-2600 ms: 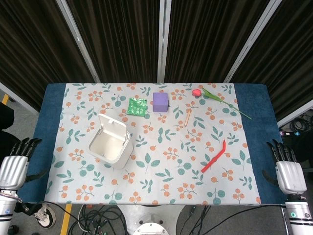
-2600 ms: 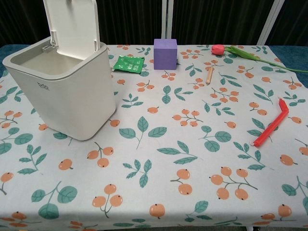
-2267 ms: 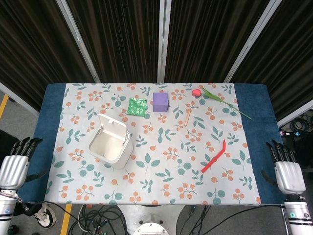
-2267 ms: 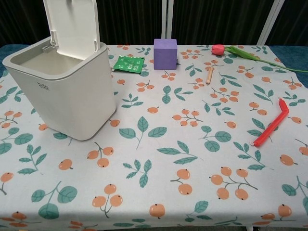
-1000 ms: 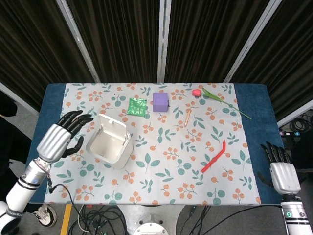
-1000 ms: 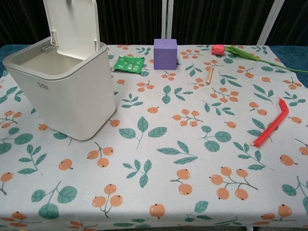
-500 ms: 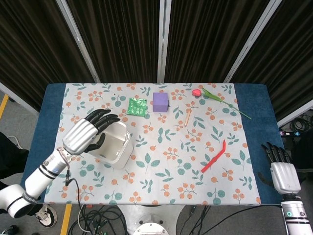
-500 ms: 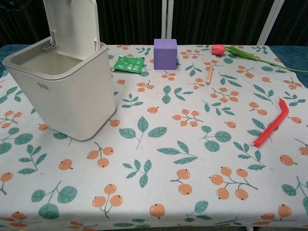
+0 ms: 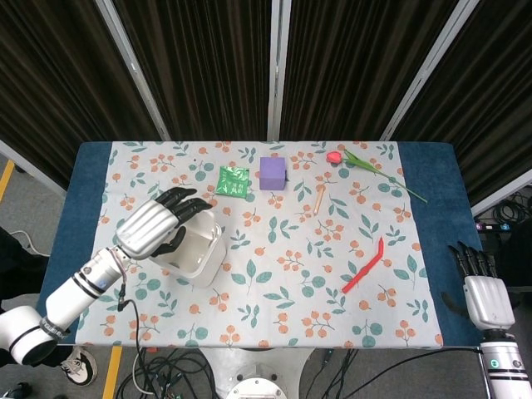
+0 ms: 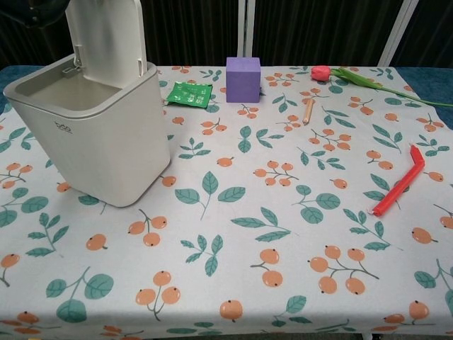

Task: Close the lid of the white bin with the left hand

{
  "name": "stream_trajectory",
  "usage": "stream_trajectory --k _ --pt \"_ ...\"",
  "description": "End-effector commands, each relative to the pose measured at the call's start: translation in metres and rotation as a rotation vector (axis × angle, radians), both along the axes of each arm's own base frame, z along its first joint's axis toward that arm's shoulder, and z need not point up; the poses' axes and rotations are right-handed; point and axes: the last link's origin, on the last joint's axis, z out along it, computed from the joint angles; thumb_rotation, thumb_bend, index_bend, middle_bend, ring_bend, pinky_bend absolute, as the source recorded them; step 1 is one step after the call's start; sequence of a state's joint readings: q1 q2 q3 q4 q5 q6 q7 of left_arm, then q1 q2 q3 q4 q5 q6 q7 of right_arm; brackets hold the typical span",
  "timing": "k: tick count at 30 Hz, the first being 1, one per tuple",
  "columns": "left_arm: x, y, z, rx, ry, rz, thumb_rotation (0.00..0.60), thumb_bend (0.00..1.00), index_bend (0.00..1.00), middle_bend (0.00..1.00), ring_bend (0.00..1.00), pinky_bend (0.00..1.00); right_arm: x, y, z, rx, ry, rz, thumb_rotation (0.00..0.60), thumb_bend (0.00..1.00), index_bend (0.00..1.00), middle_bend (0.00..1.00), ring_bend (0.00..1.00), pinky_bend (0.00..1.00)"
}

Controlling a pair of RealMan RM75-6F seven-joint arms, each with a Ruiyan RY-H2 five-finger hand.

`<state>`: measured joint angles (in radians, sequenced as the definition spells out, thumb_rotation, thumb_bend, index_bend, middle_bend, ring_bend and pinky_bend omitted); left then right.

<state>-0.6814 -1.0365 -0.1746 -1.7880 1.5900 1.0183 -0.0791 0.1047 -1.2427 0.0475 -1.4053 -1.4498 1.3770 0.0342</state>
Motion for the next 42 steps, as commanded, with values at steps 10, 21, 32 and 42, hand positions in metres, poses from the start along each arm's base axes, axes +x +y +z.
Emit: stream_trajectory --k 10,21,32,42 --pt "-0.008 -0.019 0.014 0.014 0.04 0.022 0.6 0.72 0.23 0.3 0.17 0.18 -0.002 -0.001 -0.002 0.007 -0.001 -0.005 0.6 0.2 0.0 0.0 0.0 0.0" --pt "-0.023 -0.039 0.015 -0.012 0.081 0.055 0.6 0.72 0.24 0.31 0.2 0.19 -0.001 -0.002 -0.008 0.036 -0.004 0.004 0.6 0.21 0.0 0.0 0.0 0.0" --pt "-0.033 -0.05 0.011 -0.032 0.109 0.072 0.6 0.73 0.24 0.31 0.2 0.19 -0.002 -0.001 -0.01 0.043 -0.004 -0.005 0.6 0.21 0.0 0.0 0.0 0.0" --pt "-0.044 -0.052 0.004 -0.056 0.123 0.113 0.6 0.73 0.24 0.32 0.2 0.19 -0.003 -0.002 -0.013 0.048 -0.006 -0.011 0.6 0.21 0.0 0.0 0.0 0.0"
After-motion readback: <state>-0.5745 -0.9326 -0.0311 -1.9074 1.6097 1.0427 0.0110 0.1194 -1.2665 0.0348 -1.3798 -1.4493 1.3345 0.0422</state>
